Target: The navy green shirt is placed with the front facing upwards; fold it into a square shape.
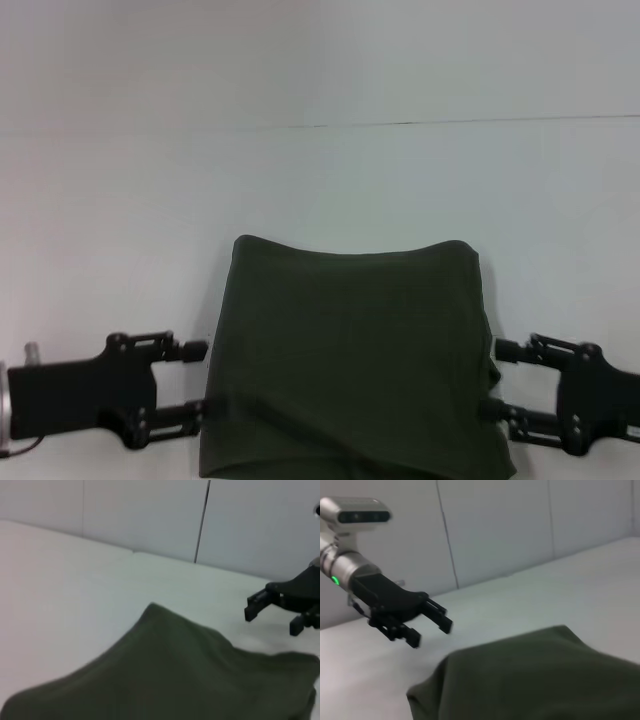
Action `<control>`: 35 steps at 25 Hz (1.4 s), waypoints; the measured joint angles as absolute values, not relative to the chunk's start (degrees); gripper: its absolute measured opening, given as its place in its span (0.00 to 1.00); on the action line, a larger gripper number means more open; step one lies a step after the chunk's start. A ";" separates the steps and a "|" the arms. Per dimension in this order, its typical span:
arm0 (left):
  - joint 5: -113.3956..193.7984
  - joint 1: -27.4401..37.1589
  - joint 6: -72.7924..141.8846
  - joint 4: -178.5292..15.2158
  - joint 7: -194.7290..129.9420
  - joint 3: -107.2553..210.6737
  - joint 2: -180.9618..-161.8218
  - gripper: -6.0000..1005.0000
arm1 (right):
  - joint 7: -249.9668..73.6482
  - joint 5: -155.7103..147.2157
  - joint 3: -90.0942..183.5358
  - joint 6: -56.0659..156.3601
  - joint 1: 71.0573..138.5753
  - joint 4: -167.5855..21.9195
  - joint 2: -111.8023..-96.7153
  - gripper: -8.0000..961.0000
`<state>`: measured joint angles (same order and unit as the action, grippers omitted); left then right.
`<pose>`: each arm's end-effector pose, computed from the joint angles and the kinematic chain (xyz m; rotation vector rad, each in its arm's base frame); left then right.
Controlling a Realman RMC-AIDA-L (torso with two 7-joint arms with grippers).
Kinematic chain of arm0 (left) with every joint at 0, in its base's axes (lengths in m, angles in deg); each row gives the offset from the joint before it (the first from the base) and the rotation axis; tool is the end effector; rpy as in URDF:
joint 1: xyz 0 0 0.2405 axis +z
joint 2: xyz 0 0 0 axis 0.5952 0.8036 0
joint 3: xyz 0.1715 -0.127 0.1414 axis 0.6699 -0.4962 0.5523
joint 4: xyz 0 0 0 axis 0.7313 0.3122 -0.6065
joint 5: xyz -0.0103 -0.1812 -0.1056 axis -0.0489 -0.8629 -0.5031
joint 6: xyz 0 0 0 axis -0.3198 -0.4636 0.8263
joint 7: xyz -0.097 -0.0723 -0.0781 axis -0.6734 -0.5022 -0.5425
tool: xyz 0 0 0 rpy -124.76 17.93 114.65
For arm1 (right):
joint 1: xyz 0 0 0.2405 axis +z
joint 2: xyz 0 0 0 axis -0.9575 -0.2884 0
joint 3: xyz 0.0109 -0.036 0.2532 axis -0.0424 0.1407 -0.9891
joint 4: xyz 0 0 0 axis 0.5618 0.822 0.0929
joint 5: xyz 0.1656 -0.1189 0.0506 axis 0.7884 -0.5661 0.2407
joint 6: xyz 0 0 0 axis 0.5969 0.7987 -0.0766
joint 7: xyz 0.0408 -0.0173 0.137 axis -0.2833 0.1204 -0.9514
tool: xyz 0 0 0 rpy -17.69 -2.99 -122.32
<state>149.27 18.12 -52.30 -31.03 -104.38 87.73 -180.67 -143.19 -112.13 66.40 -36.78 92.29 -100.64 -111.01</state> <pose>-0.2912 0.2720 -0.0017 -2.7819 -0.4756 -0.5168 0.3301 0.2459 -0.0075 -2.6535 0.5584 0.7056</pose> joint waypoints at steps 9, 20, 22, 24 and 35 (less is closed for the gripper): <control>150.36 20.34 -53.31 -30.94 -100.64 85.36 -180.82 0.66 | -143.11 -112.64 65.92 -35.47 88.78 -101.99 -110.79 0.81; 150.21 20.35 -55.03 -31.51 -98.69 84.00 -180.83 0.66 | -142.28 -113.81 65.88 -35.31 88.72 -102.05 -110.97 0.81; 150.18 20.12 -55.13 -31.51 -98.65 83.91 -180.83 0.66 | -142.11 -113.77 65.84 -35.31 88.91 -102.05 -110.93 0.81; 150.17 19.92 -55.20 -31.53 -98.65 83.97 -180.83 0.66 | -141.96 -113.75 65.80 -35.25 89.14 -102.05 -110.91 0.81; 149.44 19.98 -54.86 -31.64 -97.88 82.69 -180.85 0.67 | -140.99 -113.64 65.22 -34.44 89.91 -102.05 -111.01 0.81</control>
<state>149.44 19.98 -54.86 -31.64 -97.88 82.69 -180.85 -140.99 -113.64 65.22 -34.44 89.91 -102.05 -111.01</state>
